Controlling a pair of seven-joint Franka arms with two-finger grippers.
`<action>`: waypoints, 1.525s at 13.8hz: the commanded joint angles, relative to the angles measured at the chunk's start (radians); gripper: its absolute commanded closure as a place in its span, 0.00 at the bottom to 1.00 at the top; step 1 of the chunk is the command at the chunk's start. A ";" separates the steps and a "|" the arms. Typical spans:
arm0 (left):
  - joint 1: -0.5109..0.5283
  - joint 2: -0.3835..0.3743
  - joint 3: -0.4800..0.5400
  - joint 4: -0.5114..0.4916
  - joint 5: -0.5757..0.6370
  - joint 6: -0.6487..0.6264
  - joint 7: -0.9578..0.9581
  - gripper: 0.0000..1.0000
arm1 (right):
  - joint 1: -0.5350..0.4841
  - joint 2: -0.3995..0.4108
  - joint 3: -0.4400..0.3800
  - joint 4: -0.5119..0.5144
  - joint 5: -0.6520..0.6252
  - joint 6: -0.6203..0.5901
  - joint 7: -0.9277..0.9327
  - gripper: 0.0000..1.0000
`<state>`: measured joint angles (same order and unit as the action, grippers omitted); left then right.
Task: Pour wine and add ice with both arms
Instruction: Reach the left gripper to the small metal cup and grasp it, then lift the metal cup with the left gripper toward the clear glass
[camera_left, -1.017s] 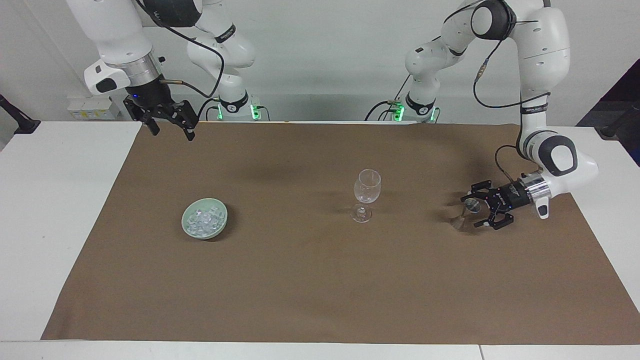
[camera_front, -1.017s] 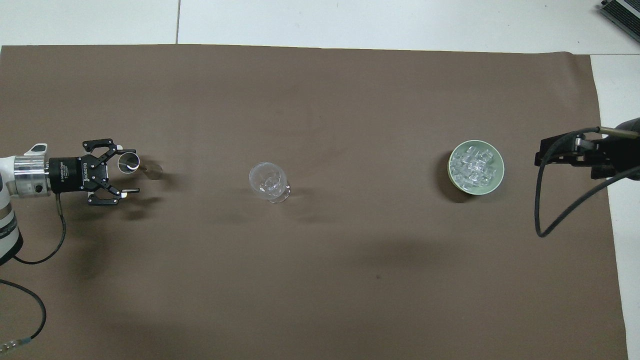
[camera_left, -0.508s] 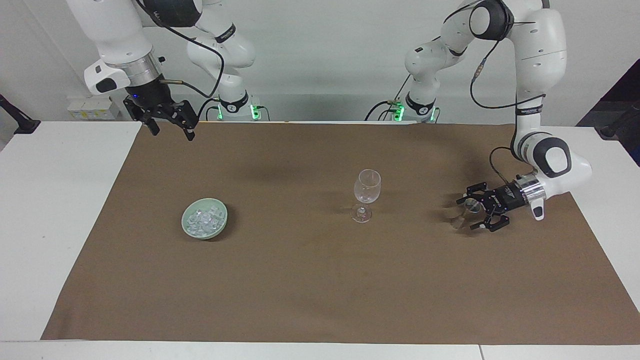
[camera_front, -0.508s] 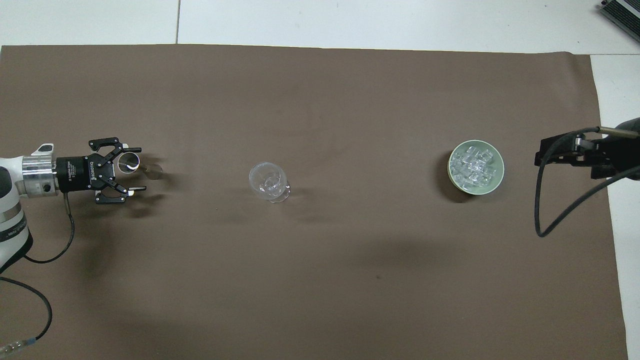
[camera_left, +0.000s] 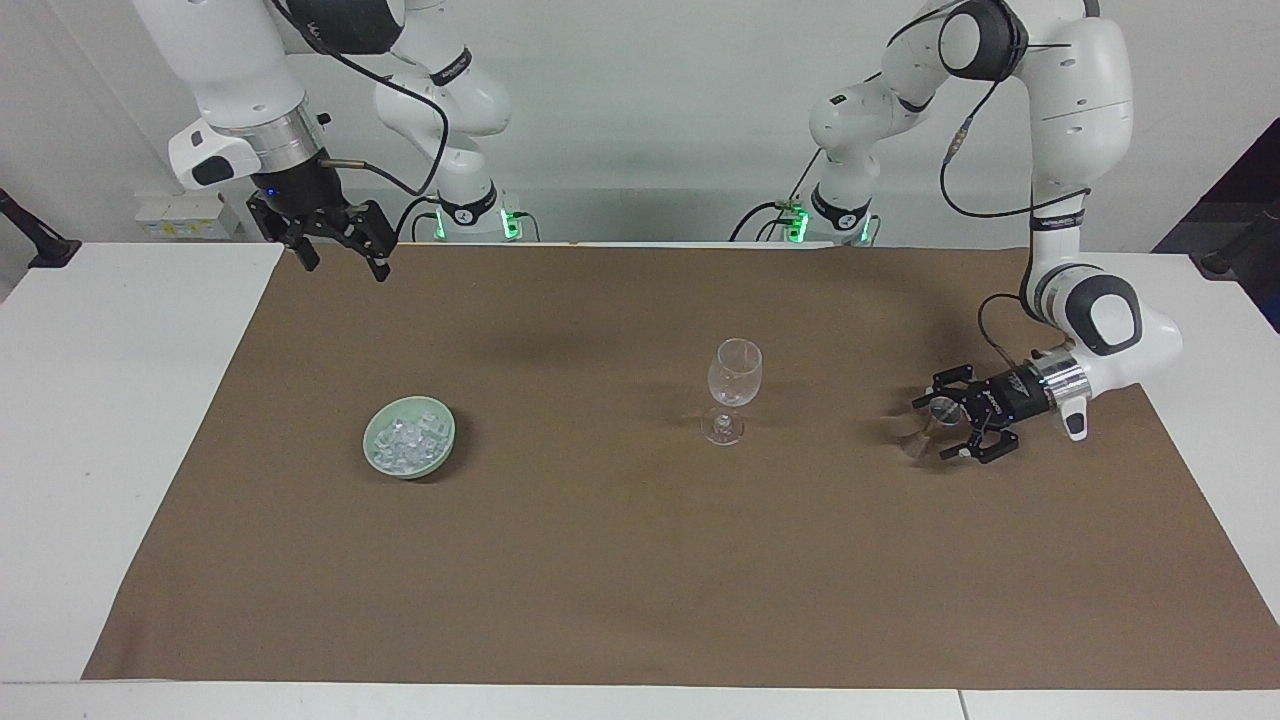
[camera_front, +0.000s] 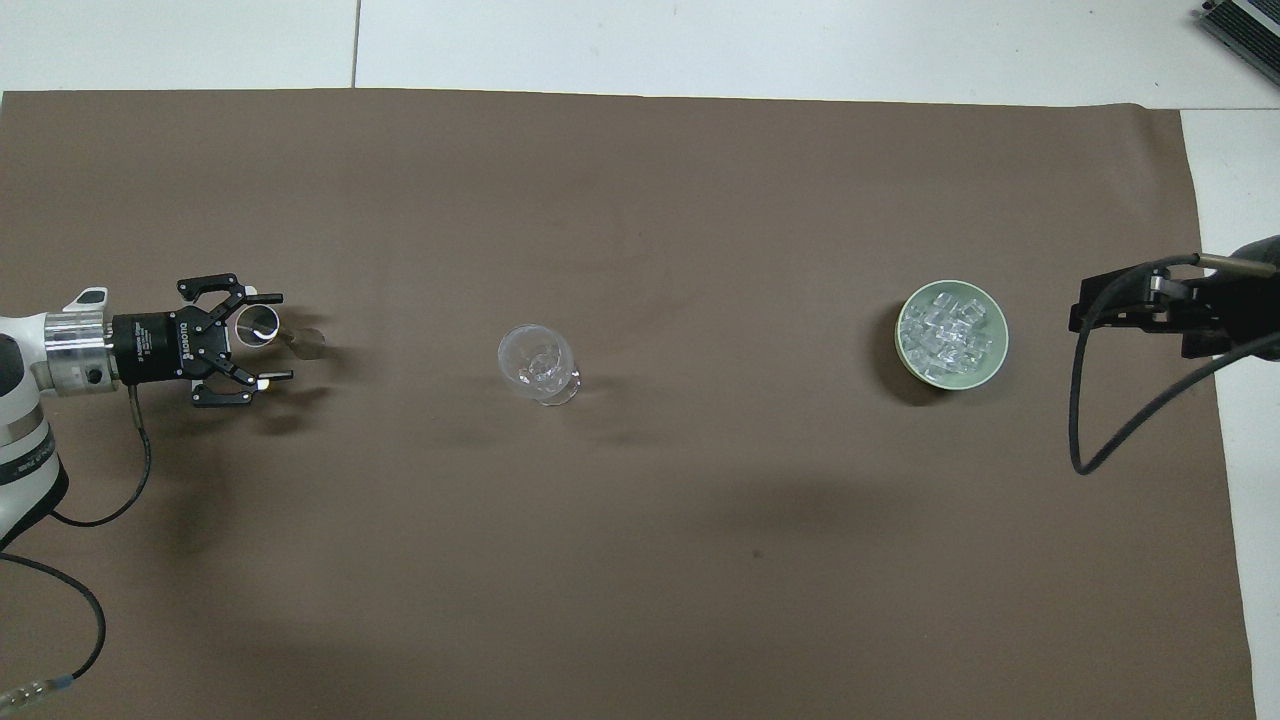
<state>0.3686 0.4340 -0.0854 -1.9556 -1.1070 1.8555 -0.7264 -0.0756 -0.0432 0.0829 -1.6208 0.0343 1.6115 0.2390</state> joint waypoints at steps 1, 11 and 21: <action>-0.016 -0.014 0.010 -0.025 -0.028 0.019 0.018 0.11 | -0.012 0.005 0.004 0.007 0.022 0.008 -0.021 0.00; -0.016 -0.015 0.007 -0.029 -0.043 0.017 0.018 0.56 | -0.012 0.005 0.004 0.007 0.022 0.008 -0.021 0.00; -0.010 -0.018 0.010 -0.029 -0.042 0.010 0.013 1.00 | -0.012 0.005 0.004 0.007 0.022 0.008 -0.020 0.00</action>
<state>0.3681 0.4340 -0.0867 -1.9585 -1.1240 1.8555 -0.7248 -0.0756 -0.0432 0.0829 -1.6208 0.0343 1.6115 0.2390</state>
